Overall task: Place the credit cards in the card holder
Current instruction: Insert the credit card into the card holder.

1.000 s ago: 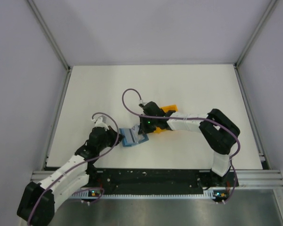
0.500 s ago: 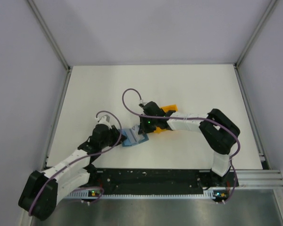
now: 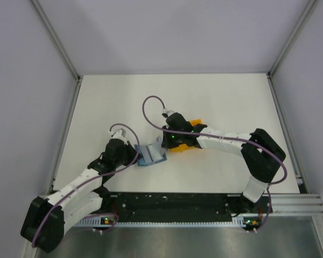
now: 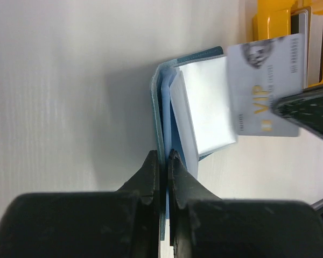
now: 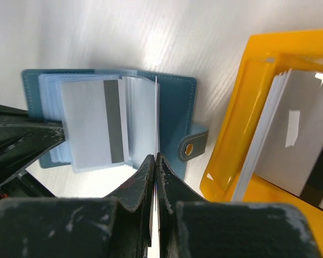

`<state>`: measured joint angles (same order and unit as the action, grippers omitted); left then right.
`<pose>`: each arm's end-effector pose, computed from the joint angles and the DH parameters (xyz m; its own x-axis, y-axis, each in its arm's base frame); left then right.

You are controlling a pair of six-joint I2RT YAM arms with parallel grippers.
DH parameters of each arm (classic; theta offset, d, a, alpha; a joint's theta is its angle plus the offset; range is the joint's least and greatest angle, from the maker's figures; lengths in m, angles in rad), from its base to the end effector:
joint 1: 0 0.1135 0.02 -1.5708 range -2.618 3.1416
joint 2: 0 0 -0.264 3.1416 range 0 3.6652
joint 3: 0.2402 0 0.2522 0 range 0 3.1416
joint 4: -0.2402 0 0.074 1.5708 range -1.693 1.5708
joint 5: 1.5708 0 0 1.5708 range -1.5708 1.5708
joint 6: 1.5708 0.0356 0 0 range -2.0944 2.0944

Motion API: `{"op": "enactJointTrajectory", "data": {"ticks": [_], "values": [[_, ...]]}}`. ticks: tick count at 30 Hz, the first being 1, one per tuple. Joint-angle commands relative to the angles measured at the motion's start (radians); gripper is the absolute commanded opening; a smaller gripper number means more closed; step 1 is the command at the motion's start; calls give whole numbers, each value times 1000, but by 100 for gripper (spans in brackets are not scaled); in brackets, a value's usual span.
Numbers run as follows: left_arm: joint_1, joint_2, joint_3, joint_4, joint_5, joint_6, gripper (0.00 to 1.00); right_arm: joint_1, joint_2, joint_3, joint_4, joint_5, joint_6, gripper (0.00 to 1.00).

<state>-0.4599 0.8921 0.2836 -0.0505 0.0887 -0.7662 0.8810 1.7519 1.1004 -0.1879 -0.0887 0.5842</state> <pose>0.1564 -0.0810 0.1612 -0.7455 -0.4015 -0.5321 -0.0167 0.8092 -0.5873 0.2342 0.2888 0.1909 -0.8396 -0.1544 -0.5208 -0.4111 0.8073 0.4234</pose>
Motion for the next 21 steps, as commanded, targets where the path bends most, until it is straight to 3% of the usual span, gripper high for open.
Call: {"op": "enactJointTrajectory", "data": {"ticks": [1,5,11,16,21], "values": [[0,-41,58,-71,-64,38,0,15,-130,30,-19,76,-37,0],[0,-47,63,-49,-41,2,0,76,-134,42,8,61,43,0],[-2,-39,63,-28,-18,-93,0,173,-134,-7,149,174,206,0],[-2,-44,63,-20,-17,-122,0,254,-108,38,119,335,210,0],[-2,-64,52,-38,-29,-150,0,257,-85,15,143,351,213,0]]}}
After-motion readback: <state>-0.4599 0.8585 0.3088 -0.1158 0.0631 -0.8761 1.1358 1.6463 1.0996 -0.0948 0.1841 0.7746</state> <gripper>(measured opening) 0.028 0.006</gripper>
